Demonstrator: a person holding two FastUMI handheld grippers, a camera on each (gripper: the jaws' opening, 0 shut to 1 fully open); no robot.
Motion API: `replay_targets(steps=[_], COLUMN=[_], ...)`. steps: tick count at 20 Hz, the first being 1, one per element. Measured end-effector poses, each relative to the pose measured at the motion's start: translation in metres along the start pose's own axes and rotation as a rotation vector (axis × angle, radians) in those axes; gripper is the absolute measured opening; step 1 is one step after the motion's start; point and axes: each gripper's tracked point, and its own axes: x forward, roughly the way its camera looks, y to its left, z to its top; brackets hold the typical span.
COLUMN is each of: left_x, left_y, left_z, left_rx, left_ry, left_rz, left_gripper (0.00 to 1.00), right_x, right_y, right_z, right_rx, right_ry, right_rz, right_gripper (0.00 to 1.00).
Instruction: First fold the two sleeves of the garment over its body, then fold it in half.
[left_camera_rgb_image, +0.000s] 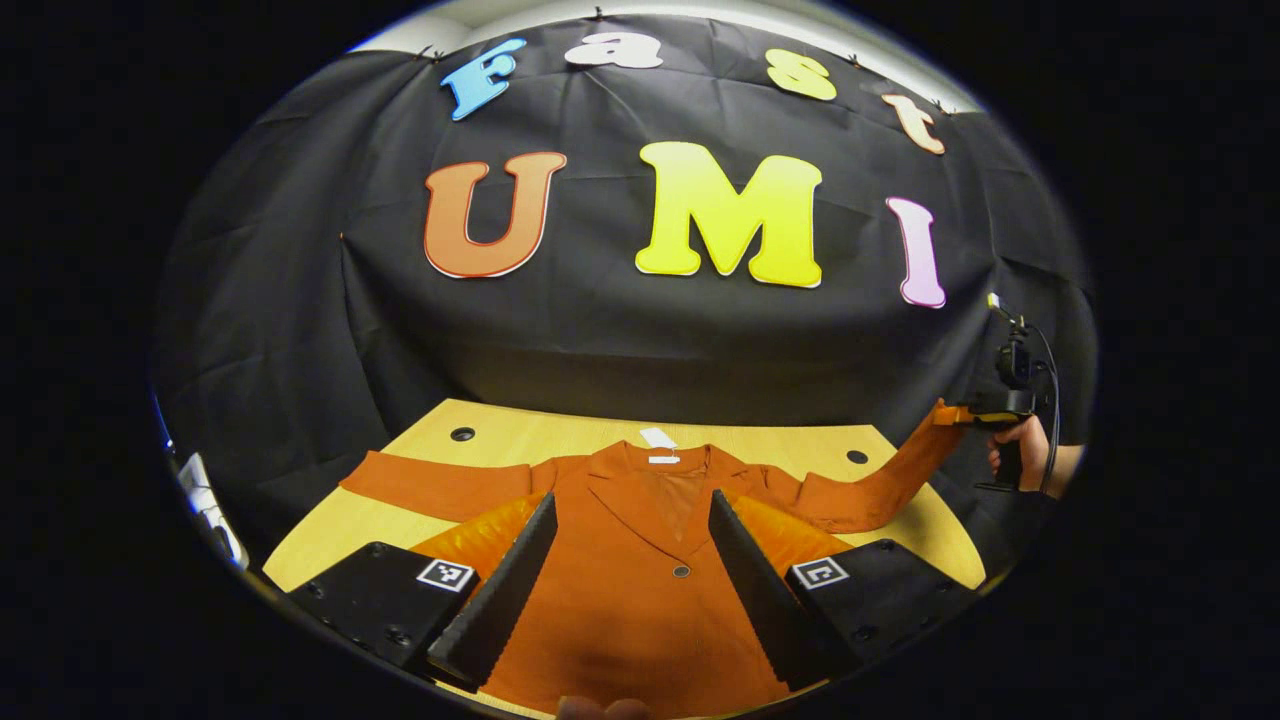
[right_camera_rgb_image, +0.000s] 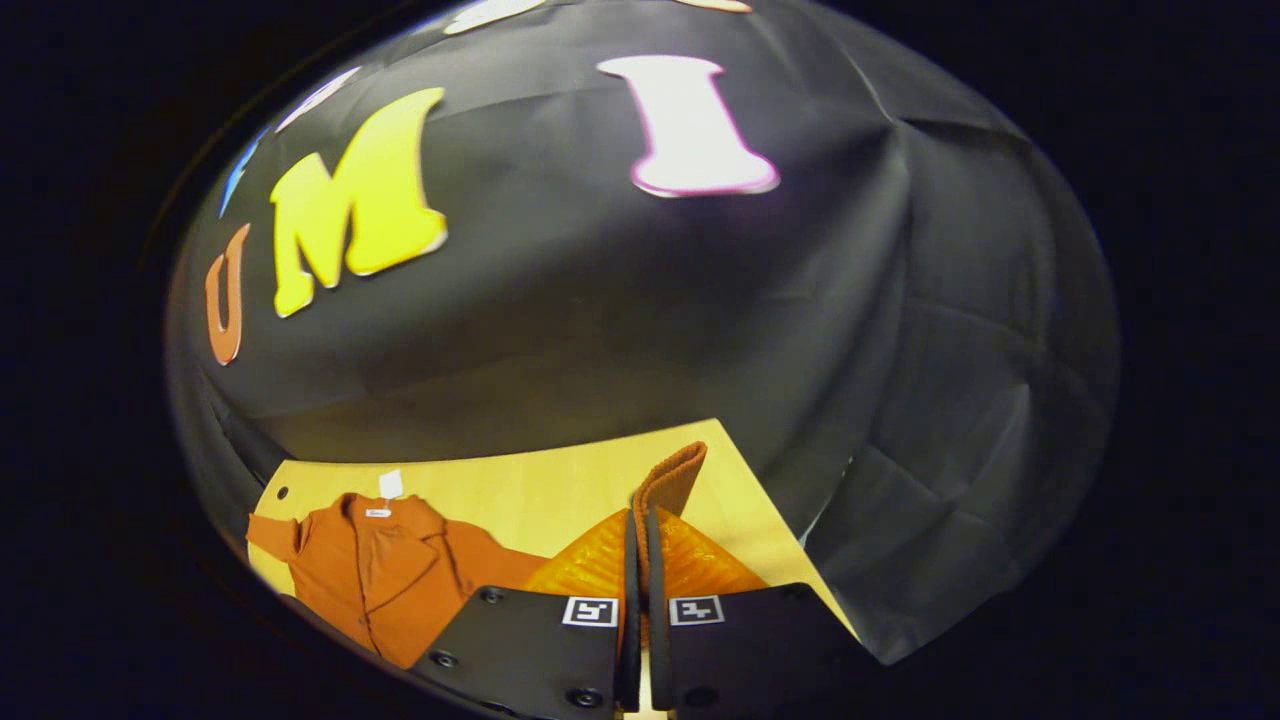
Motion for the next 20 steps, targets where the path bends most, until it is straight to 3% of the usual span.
replay_targets(steps=[6, 11, 16, 20], left_x=[-0.010, -0.034, -0.066, -0.089], left_y=[0.081, 0.153, 0.221, 0.261], left_z=[0.015, 0.017, 0.009, -0.003], left_rx=[0.009, 0.016, -0.034, -0.062], left_ry=[-0.064, -0.069, -0.074, -0.061], left_rz=[0.042, 0.137, 0.263, 0.359], left_gripper=[0.99, 0.99, 0.99, 0.99], right_x=[-0.024, -0.021, 0.011, 0.046], right_y=[0.204, 0.348, 0.448, 0.486], right_z=[0.009, -0.035, -0.112, -0.192], right_rx=[0.008, -0.049, -0.070, -0.103], right_ry=[-0.016, 0.027, 0.127, 0.267], right_rz=[0.155, 0.287, 0.367, 0.380], right_gripper=[0.04, 0.04, 0.04, 0.04])
